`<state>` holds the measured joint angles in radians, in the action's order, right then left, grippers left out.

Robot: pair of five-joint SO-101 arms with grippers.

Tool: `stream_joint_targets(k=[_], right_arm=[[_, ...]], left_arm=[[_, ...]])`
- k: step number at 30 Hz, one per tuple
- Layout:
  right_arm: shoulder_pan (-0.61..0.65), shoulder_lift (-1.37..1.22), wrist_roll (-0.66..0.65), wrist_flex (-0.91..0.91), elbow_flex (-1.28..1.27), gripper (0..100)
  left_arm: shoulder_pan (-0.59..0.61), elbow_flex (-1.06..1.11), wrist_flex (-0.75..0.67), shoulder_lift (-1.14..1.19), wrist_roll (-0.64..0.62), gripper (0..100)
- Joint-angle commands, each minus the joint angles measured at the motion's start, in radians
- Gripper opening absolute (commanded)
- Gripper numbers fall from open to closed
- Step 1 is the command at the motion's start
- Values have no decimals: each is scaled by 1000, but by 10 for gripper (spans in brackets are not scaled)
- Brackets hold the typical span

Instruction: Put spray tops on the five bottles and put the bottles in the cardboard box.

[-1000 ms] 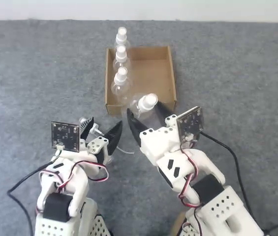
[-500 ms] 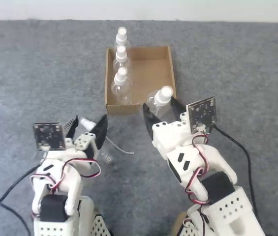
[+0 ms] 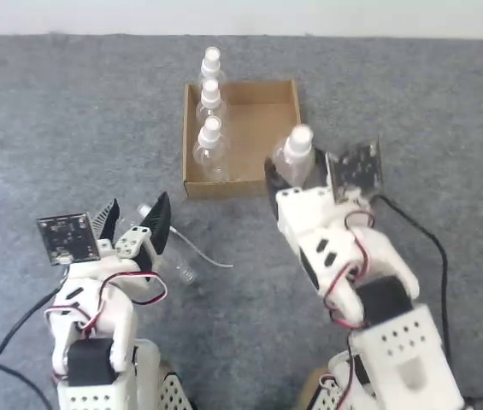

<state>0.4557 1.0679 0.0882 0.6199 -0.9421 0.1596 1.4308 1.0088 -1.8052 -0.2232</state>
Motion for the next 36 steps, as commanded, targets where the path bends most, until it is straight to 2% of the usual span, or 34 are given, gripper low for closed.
stream_joint_targets(k=[1, 14, 18, 22, 28, 36], right_arm=[[-24, -137, -17, 4, 153, 100], [-24, -433, -18, -16, 377, 100], [-25, -516, -28, -116, 400, 100], [-25, -584, -106, -191, 402, 101], [-47, -676, -112, -315, 417, 101], [-99, -918, -109, -331, 618, 101]], left_arm=[[5, -35, -37, -14, -11, 258], [5, -33, -37, -14, -8, 259], [5, -33, -37, -14, -8, 259], [5, -33, -37, -14, -8, 259], [5, -33, -37, -14, -8, 259], [5, -33, -37, -14, -8, 259]])
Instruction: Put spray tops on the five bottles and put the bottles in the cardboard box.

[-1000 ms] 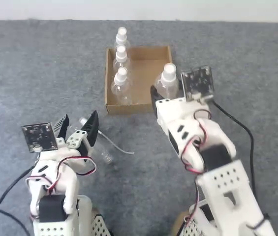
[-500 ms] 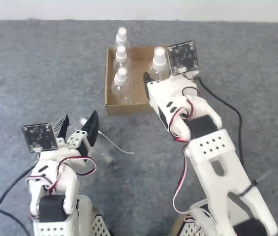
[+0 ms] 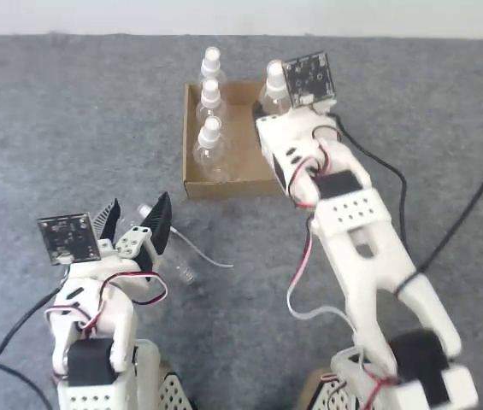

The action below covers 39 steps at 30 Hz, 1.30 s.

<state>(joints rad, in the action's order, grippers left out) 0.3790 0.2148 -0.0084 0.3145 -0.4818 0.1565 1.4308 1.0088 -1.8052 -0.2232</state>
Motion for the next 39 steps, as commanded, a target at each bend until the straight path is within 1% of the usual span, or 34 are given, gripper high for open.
stream_joint_targets(k=[1, 4, 9, 19, 20, 24, 26, 31, 39], right_arm=[[-22, -93, -12, -24, 184, 101], [-22, -173, -12, -30, 253, 101], [-22, -294, -12, -30, 358, 101], [-24, -483, -11, -30, 539, 101], [-24, -498, -3, -30, 551, 101], [-41, -556, 115, -30, 603, 101], [-47, -590, 146, -30, 635, 101], [-67, -657, 146, -30, 683, 101], [-65, -727, 147, -31, 726, 101]], left_arm=[[8, -33, -37, -14, -8, 259], [3, -24, -40, -14, -8, 259], [8, 12, -100, -14, -8, 258], [8, 12, -101, -14, -8, 258], [8, 12, -101, -14, -8, 258], [8, 12, -101, -14, -8, 258], [8, 12, -101, -14, -8, 258], [8, 12, -103, -14, -8, 258], [8, 12, -103, -14, -8, 258]])
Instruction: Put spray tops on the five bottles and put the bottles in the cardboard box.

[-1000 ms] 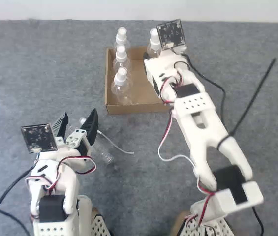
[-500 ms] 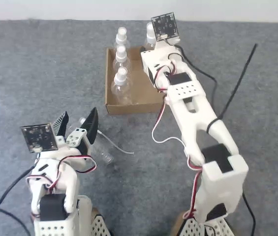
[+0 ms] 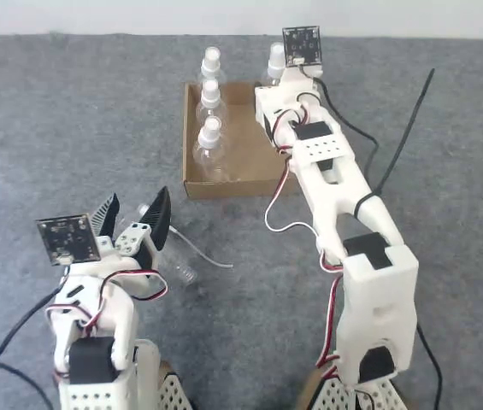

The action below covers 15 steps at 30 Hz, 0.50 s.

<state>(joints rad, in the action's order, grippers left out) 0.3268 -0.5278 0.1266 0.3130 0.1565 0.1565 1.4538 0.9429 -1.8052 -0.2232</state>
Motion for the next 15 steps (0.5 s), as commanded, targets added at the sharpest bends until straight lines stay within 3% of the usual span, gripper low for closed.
stream_joint_targets(k=[1, 15], right_arm=[[-13, 8, 12, -30, 97, 101], [-12, -36, 15, -30, 129, 106]], left_arm=[[8, -12, -37, -14, -8, 258], [8, -10, -40, -14, -8, 258]])
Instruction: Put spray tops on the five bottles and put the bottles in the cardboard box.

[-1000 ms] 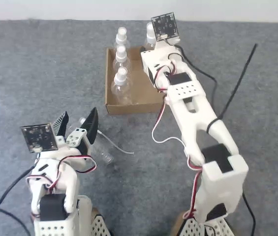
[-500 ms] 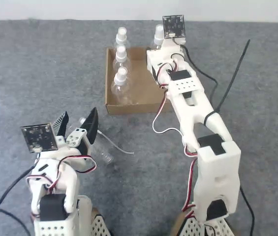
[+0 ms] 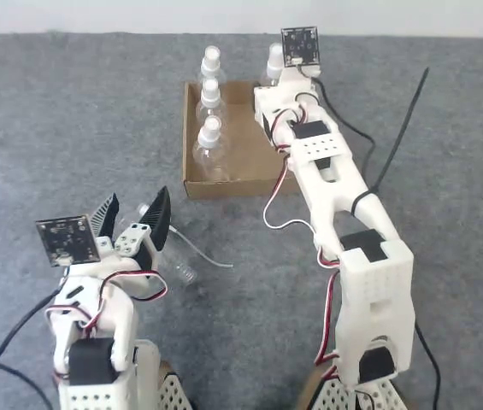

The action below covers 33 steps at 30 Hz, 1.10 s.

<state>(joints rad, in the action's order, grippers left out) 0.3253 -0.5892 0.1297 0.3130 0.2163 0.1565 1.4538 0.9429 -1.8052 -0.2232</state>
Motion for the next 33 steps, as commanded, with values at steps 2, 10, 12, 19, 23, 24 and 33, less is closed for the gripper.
stream_joint_targets(k=[2, 10, 12, 19, 23, 24, 33], right_arm=[[-8, 25, 12, -30, 69, 106], [-7, 19, 12, -30, 64, 107], [-7, 8, 9, -30, 69, 110], [7, -7, 6, -19, 66, 255], [10, -2, 6, -19, 64, 264], [10, 1, 6, -19, 64, 264], [10, 4, 6, -18, 64, 268]], left_arm=[[8, -10, -40, -14, -8, 258], [8, -10, -40, -14, -6, 258], [8, -10, -40, -14, -6, 258], [8, -10, -40, -14, -6, 258], [8, -10, -40, -14, -6, 258], [8, -10, -40, -14, -6, 258], [8, -10, -40, -14, -6, 258]])
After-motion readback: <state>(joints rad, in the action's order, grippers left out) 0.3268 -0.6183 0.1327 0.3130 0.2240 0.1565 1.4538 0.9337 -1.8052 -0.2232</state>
